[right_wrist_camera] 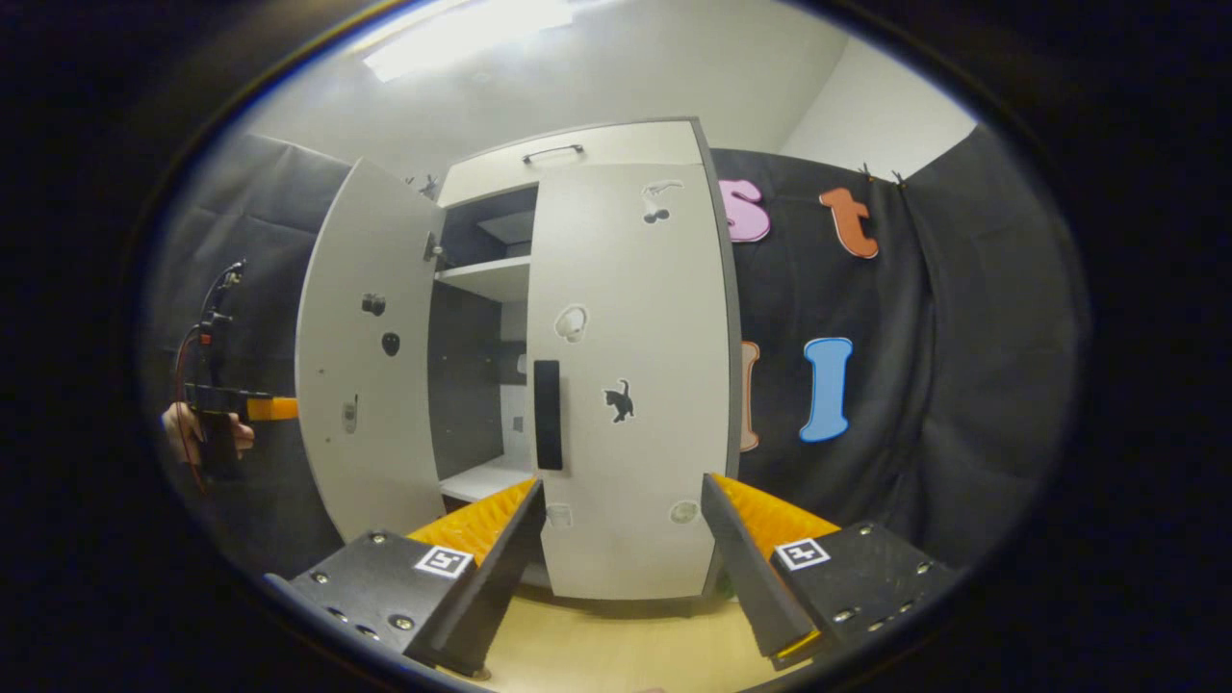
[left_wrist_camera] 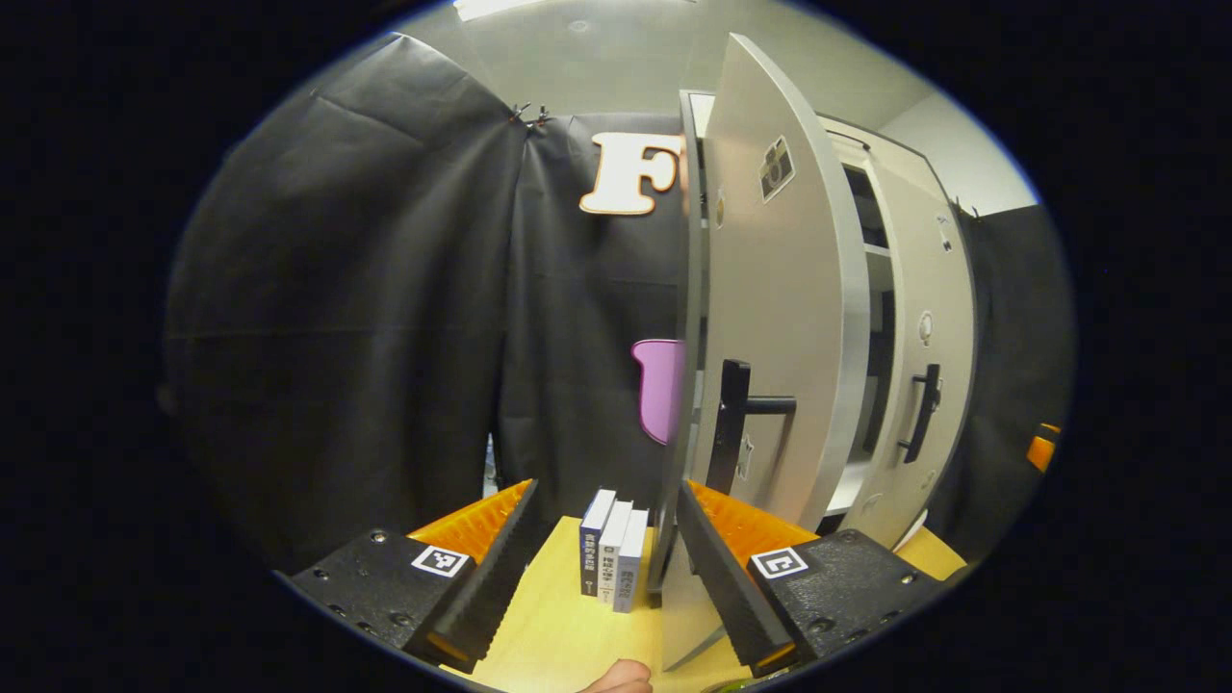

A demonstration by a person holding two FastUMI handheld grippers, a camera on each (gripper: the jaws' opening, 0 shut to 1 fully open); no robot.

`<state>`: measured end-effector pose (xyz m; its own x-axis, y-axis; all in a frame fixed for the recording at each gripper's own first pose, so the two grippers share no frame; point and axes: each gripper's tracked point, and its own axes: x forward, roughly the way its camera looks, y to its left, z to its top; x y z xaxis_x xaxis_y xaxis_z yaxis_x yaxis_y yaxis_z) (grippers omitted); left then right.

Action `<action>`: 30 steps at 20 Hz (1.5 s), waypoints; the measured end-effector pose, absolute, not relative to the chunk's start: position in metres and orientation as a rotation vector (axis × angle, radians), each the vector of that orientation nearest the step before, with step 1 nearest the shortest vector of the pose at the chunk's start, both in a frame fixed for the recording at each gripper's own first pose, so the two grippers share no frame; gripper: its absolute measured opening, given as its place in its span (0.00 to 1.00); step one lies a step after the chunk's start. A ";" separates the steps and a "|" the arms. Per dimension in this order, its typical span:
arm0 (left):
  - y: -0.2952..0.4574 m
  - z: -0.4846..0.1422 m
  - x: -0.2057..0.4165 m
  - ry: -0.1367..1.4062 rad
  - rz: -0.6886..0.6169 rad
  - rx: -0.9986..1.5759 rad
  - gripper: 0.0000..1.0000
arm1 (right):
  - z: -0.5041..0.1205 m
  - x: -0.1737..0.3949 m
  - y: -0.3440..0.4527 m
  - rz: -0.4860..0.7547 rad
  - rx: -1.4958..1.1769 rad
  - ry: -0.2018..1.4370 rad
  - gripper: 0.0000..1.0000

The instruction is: Grasp the bottle in the cabinet with the left hand and place it on the coaster, then close the right door with the right hand and the left door with the left hand.

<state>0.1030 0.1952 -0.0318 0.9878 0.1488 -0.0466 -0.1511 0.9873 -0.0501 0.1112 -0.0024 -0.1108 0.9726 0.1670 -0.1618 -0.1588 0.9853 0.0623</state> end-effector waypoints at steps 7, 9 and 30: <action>0.173 -0.034 0.106 0.049 0.103 -0.081 0.91 | -0.117 0.117 0.002 0.177 0.043 0.171 0.99; 0.169 -0.037 0.108 0.057 0.096 -0.079 0.91 | -0.119 0.121 0.003 0.178 0.045 0.172 0.99; 0.070 -0.036 0.142 0.082 -0.049 -0.126 0.92 | -0.113 0.128 -0.028 0.062 -0.002 0.182 0.98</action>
